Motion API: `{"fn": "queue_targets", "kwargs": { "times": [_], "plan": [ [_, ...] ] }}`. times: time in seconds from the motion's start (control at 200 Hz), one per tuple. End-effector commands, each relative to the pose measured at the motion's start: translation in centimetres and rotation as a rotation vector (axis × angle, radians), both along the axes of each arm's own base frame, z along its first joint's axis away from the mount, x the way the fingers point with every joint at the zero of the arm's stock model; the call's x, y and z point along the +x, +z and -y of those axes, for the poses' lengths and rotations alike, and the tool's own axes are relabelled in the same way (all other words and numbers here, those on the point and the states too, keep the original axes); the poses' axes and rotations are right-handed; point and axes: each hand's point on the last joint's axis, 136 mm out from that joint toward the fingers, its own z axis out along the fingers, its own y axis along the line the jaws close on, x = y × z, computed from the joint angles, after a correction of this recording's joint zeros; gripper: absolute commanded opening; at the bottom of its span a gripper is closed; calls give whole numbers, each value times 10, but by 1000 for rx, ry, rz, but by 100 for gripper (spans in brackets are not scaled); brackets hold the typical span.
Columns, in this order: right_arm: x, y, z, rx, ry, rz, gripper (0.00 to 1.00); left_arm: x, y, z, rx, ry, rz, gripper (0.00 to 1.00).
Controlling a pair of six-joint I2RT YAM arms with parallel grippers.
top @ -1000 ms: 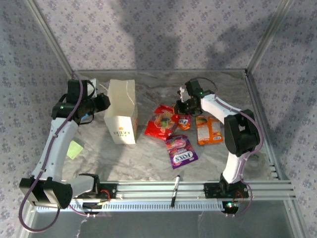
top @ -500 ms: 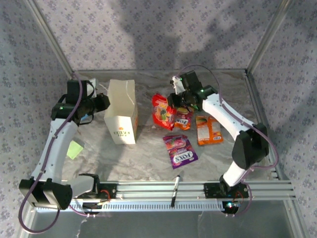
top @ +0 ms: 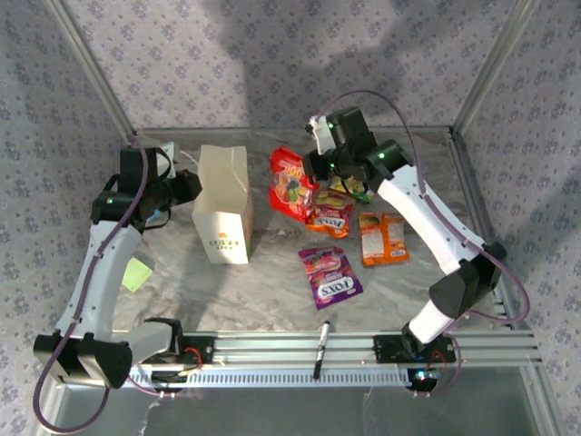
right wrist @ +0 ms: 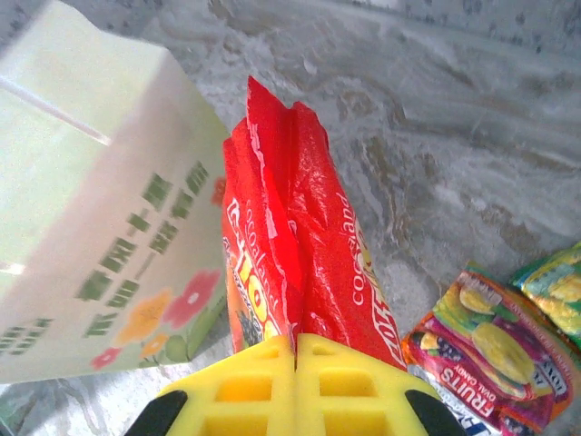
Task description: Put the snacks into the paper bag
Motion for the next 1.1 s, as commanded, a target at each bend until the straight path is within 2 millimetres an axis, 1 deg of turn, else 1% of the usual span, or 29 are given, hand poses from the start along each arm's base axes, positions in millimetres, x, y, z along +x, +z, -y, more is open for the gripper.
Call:
{"fn": "queue_targets", "kwargs": {
  "times": [0.0, 0.14, 0.27, 0.4, 0.525, 0.64, 0.715, 0.914, 1.094],
  "plan": [
    [-13, 78, 10, 35, -22, 205, 0, -2, 16, 6, -23, -23, 54, 15],
    [-24, 110, 7, 50, -18, 285, 0, -2, 15, 6, -23, -24, 51, 15],
    [-31, 134, 3, 66, 0, 333, 0, -2, 14, 6, -24, -26, 51, 15],
    [-41, 156, -7, 63, 33, 387, 0, -3, 15, 7, -28, -28, 58, 15],
    [-56, 177, -20, 75, 74, 448, 0, -5, 14, 6, -26, -27, 58, 15],
    [-68, 196, -28, 97, 90, 508, 0, -5, 13, 7, -27, -30, 57, 15],
    [-75, 207, -31, 109, 104, 546, 0, -5, 12, 7, -29, -32, 54, 15],
    [-87, 238, -31, 142, 118, 630, 0, -5, 14, 10, -41, -48, 56, 14],
    [-99, 250, -40, 167, 151, 662, 0, -6, 9, 11, -41, -53, 48, 12]
  ]
}}
